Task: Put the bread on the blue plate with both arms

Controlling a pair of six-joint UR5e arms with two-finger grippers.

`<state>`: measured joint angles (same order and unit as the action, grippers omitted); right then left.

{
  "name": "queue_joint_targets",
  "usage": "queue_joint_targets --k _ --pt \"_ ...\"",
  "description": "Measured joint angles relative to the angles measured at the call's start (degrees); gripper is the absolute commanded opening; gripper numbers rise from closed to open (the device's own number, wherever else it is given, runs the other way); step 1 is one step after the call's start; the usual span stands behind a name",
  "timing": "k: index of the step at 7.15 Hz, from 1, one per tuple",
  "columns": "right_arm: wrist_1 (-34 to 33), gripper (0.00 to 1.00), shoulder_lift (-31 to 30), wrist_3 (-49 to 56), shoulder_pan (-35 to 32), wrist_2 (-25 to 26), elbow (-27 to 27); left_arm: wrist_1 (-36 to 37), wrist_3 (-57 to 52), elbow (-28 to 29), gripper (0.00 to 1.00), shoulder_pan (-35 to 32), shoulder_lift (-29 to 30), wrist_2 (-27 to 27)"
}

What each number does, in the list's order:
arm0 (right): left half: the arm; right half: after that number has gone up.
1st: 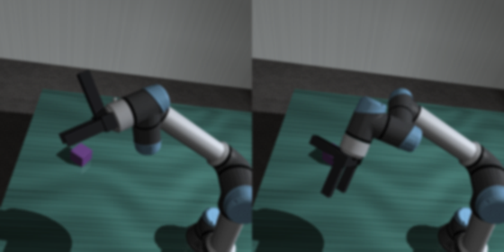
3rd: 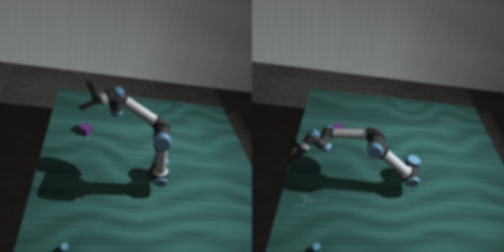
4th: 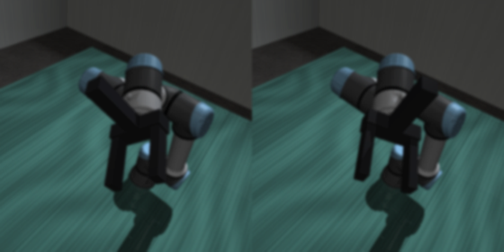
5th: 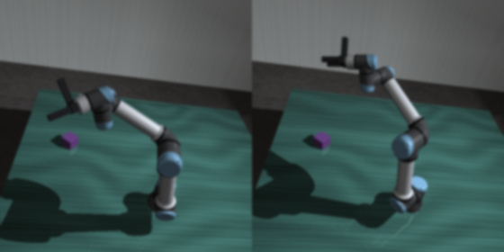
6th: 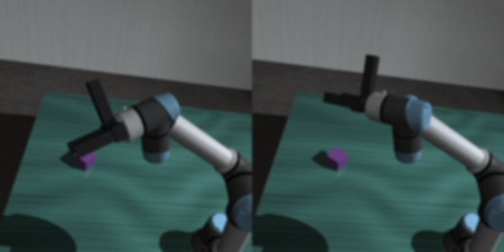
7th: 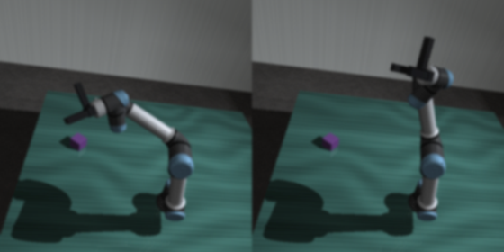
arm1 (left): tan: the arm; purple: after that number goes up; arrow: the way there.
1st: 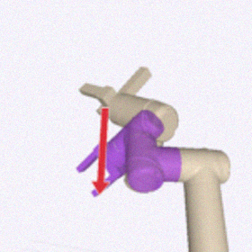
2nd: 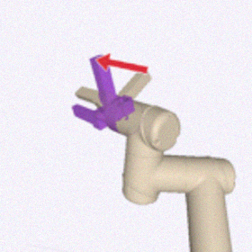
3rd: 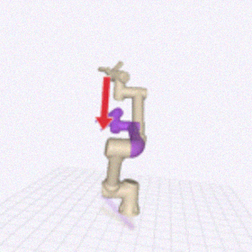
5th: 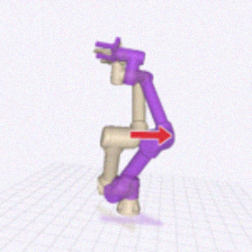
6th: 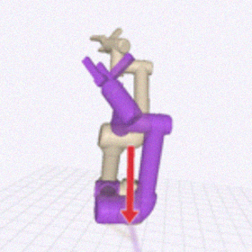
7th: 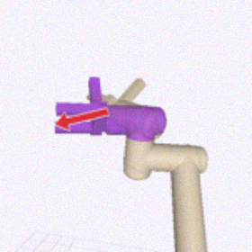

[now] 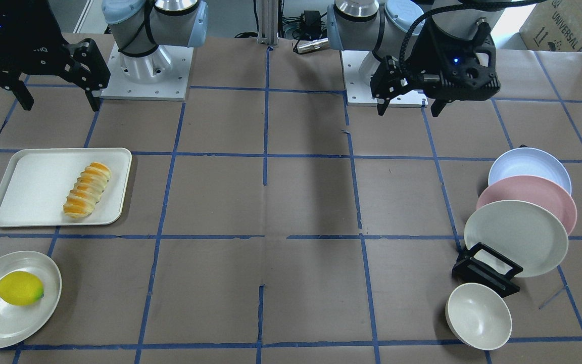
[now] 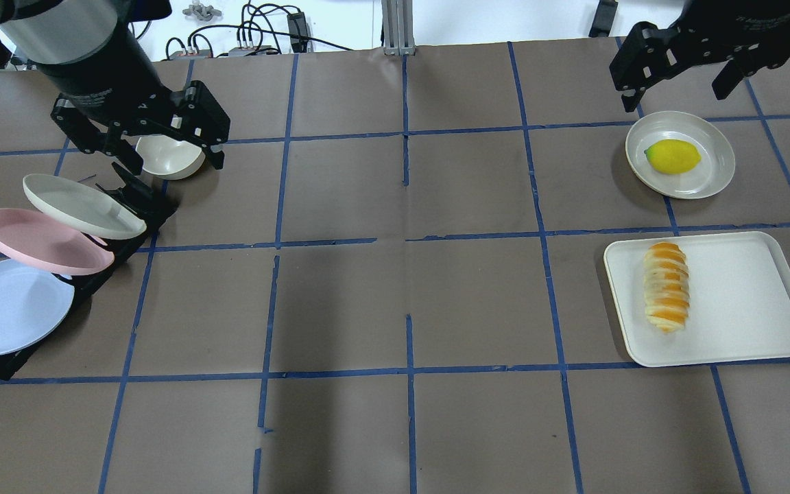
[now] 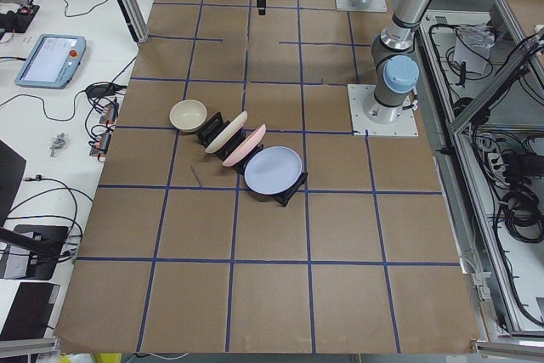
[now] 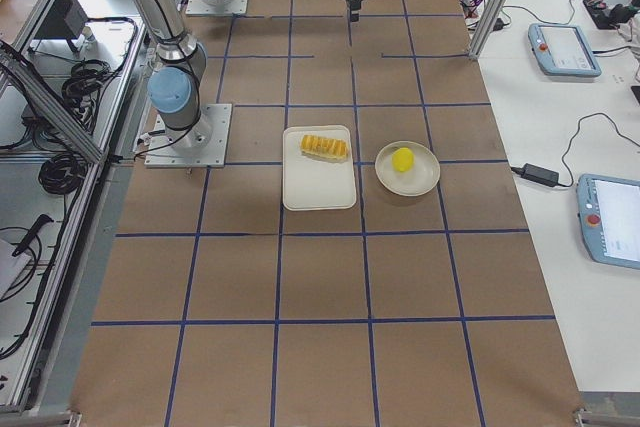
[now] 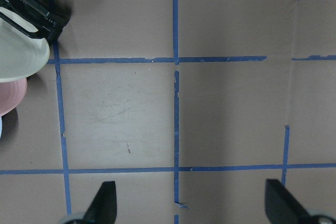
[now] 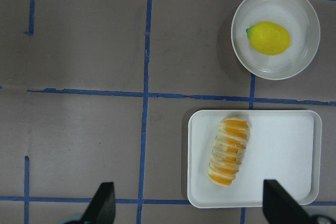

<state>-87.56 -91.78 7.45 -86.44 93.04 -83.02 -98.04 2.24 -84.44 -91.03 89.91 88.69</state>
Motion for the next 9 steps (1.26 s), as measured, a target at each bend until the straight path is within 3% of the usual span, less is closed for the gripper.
queue_joint_targets --k 3,5,7,9 --pt "0.2 1.0 -0.1 -0.4 -0.1 -1.7 -0.1 0.7 0.9 -0.1 1.0 -1.6 0.9 1.3" --pt "0.1 1.0 -0.1 -0.4 -0.2 -3.8 -0.1 1.4 -4.7 -1.5 1.0 -0.3 1.1 9.9" --pt "0.0 1.0 0.4 0.5 0.4 -4.0 -1.2 2.9 -16.0 -2.1 1.0 8.8 1.3 11.5" --pt "-2.4 1.0 1.2 5.8 6.1 -4.2 -5.9 3.3 -34.6 -2.3 1.0 25.0 2.0 7.4"
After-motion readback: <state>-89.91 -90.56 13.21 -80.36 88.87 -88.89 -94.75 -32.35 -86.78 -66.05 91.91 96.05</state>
